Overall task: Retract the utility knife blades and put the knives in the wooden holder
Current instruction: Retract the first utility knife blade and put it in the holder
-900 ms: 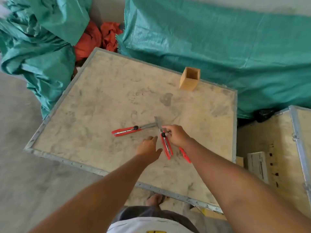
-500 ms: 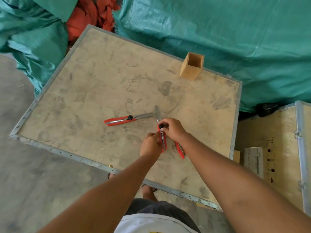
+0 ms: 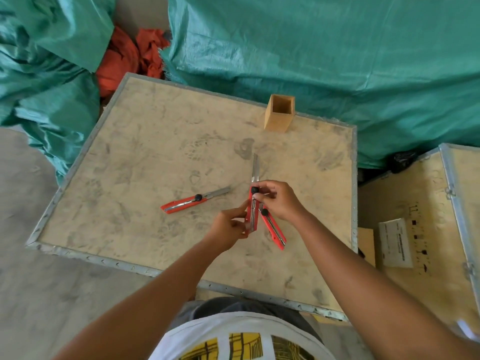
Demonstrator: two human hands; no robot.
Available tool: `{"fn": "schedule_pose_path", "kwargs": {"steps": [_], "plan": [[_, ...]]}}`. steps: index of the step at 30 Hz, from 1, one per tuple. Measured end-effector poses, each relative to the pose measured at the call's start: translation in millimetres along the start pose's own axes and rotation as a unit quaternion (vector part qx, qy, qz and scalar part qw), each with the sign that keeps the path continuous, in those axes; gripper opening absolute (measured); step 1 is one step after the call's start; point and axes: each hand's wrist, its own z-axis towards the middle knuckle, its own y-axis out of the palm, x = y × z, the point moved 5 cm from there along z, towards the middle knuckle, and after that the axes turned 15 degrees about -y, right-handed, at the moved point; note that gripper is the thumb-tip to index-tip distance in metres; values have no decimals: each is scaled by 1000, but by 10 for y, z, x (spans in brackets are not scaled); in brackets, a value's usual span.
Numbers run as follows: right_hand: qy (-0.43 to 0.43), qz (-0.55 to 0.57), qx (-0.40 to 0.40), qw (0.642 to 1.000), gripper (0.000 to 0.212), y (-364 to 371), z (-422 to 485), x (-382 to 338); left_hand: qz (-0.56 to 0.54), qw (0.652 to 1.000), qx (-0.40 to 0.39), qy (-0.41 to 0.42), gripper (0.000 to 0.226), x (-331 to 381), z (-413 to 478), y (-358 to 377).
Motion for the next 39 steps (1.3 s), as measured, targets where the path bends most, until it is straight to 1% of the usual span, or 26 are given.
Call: {"fn": "schedule_pose_path", "kwargs": {"steps": [3, 5, 7, 9, 11, 14, 17, 22, 24, 28, 31, 34, 36, 39], "plan": [[-24, 52, 28, 998, 30, -112, -15, -241, -32, 999, -27, 25, 65, 189, -184, -122], [-43, 75, 52, 995, 30, -154, -21, -411, -55, 997, -34, 42, 55, 277, -287, -209], [-68, 79, 73, 992, 30, -166, -16, -574, -76, 995, -36, 54, 49, 363, -369, -285], [-79, 76, 82, 991, 29, -166, -14, -706, -90, 993, -34, 62, 47, 455, -446, -352], [-79, 67, 66, 992, 27, -161, -16, -800, -95, 992, -32, 70, 47, 533, -504, -416], [-86, 26, 17, 996, 23, -114, -55, -900, -98, 991, -24, 82, 45, 611, -540, -542], [-106, 1, 2, 994, 22, -90, -111, -1016, -95, 991, -32, 88, 49, 697, -567, -628], [-126, -13, -28, 992, 25, -56, -173, -1184, -109, 989, -48, 93, 46, 819, -591, -707], [-128, -26, -28, 991, 26, -50, -195, -1232, -105, 988, -53, 96, 47, 855, -602, -713], [-130, -41, -10, 991, 35, -96, -224, -1316, -101, 987, -69, 107, 44, 934, -617, -705], [-135, -48, 4, 990, 26, -137, -240, -1357, -103, 987, -66, 106, 40, 991, -615, -700], [-122, -47, 26, 991, 19, -171, -261, -1334, -100, 988, -57, 103, 42, 1013, -625, -671], [-114, -37, 29, 992, 21, -177, -271, -1294, -97, 988, -55, 104, 42, 1022, -635, -645], [-125, -36, 26, 991, 28, -199, -276, -1271, -99, 988, -60, 106, 42, 1041, -636, -611]]}}
